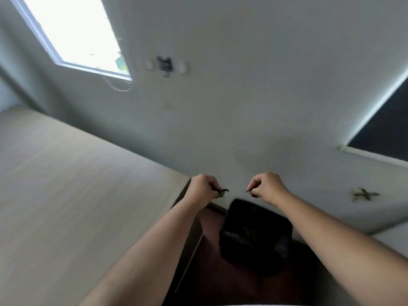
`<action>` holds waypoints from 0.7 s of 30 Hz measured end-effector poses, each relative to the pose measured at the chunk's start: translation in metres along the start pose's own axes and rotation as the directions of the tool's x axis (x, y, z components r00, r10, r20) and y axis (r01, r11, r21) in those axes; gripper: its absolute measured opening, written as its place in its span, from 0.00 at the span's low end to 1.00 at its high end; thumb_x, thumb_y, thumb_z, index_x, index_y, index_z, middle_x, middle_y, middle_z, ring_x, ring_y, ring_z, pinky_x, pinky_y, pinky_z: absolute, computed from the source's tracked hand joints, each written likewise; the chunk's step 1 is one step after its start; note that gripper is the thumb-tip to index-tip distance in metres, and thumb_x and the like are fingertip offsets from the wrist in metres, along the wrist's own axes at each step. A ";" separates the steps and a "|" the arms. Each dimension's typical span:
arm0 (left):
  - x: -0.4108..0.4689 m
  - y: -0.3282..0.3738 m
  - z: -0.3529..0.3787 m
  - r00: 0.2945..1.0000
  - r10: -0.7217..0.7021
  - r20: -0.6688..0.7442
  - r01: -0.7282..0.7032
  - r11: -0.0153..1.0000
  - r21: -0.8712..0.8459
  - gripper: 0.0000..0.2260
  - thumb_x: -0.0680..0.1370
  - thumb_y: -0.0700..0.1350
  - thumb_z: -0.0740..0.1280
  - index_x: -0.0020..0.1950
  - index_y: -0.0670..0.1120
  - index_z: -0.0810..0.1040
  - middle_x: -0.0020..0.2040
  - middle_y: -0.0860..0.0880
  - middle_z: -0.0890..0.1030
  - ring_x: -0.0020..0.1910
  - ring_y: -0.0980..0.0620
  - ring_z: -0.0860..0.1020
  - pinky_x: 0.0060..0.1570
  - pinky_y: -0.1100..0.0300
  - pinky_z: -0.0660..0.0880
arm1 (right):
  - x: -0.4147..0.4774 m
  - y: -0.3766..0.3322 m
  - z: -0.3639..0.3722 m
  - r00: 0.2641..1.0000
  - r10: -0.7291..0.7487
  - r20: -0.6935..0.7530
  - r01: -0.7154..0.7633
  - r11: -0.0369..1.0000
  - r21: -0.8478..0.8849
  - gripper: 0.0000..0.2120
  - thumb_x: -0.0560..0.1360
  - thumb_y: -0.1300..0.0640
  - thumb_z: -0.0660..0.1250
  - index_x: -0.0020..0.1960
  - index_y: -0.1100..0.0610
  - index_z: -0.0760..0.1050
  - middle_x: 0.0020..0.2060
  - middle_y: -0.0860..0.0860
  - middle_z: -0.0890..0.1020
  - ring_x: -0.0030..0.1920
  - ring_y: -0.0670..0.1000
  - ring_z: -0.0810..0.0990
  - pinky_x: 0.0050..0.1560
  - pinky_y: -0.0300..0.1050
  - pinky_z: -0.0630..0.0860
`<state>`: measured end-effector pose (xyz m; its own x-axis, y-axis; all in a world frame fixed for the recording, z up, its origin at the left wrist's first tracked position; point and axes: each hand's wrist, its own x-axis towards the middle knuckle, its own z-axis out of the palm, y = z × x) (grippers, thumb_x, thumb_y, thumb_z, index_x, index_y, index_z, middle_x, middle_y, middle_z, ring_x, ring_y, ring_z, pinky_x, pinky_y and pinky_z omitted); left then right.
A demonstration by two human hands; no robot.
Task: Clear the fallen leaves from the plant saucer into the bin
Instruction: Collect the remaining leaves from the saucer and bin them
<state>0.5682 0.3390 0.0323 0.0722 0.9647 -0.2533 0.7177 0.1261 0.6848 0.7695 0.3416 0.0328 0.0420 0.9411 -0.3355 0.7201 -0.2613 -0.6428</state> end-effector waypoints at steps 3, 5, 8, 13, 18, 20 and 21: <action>0.023 0.009 0.049 0.991 0.016 0.134 -0.028 0.996 0.088 0.06 0.67 0.35 0.72 0.43 0.42 0.84 0.37 0.47 0.81 0.39 0.54 0.77 0.36 0.68 0.70 | 0.000 0.060 -0.005 0.989 0.149 -0.011 -0.149 0.988 0.030 0.06 0.66 0.68 0.72 0.36 0.58 0.83 0.33 0.55 0.83 0.31 0.47 0.78 0.25 0.21 0.68; 0.038 0.005 0.081 0.974 -0.005 0.226 -0.024 0.992 0.126 0.06 0.68 0.35 0.72 0.43 0.42 0.84 0.38 0.49 0.80 0.40 0.55 0.76 0.36 0.71 0.66 | 0.000 0.098 0.001 0.969 0.247 -0.011 -0.246 0.968 0.049 0.09 0.66 0.67 0.73 0.33 0.54 0.81 0.29 0.50 0.82 0.26 0.42 0.77 0.23 0.21 0.68; 0.058 -0.012 0.121 0.946 -0.044 0.322 -0.013 0.985 0.175 0.05 0.68 0.37 0.73 0.43 0.43 0.84 0.37 0.50 0.79 0.38 0.55 0.75 0.36 0.71 0.66 | 0.004 0.139 0.018 0.934 0.357 0.019 -0.357 0.931 0.075 0.14 0.66 0.66 0.74 0.28 0.50 0.77 0.24 0.44 0.78 0.20 0.37 0.75 0.22 0.22 0.67; 0.096 -0.039 0.171 0.884 -0.105 0.456 -0.014 0.968 0.249 0.05 0.70 0.37 0.72 0.44 0.43 0.84 0.45 0.47 0.84 0.42 0.57 0.76 0.39 0.72 0.67 | 0.023 0.188 0.052 0.866 0.499 0.026 -0.497 0.856 0.141 0.15 0.67 0.67 0.73 0.28 0.50 0.76 0.24 0.45 0.78 0.19 0.36 0.75 0.25 0.25 0.71; 0.133 -0.040 0.203 0.880 -0.138 0.455 0.039 0.975 0.220 0.06 0.71 0.40 0.74 0.47 0.44 0.83 0.43 0.47 0.82 0.43 0.55 0.77 0.39 0.71 0.69 | 0.058 0.206 0.069 0.825 0.566 -0.004 -0.547 0.799 0.249 0.09 0.69 0.64 0.72 0.34 0.52 0.80 0.35 0.53 0.84 0.30 0.42 0.81 0.44 0.40 0.79; 0.142 -0.035 0.211 0.865 -0.133 0.483 0.042 0.980 0.195 0.10 0.71 0.43 0.74 0.51 0.44 0.81 0.46 0.48 0.82 0.47 0.53 0.78 0.45 0.65 0.72 | 0.068 0.206 0.070 0.822 0.570 0.013 -0.552 0.790 0.268 0.07 0.72 0.59 0.71 0.50 0.56 0.81 0.50 0.55 0.84 0.46 0.50 0.82 0.51 0.42 0.77; 0.145 -0.032 0.213 0.856 -0.121 0.503 0.023 0.980 0.197 0.12 0.72 0.44 0.74 0.54 0.45 0.80 0.51 0.48 0.82 0.50 0.52 0.79 0.49 0.62 0.74 | 0.071 0.206 0.069 0.821 0.569 0.042 -0.560 0.789 0.252 0.14 0.73 0.57 0.70 0.58 0.57 0.78 0.56 0.55 0.82 0.54 0.53 0.80 0.55 0.43 0.75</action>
<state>0.7036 0.4260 -0.1721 0.3233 0.6939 -0.6434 0.8415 0.1002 0.5308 0.8729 0.3401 -0.1715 0.4152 0.6152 -0.6703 0.3704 -0.7872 -0.4930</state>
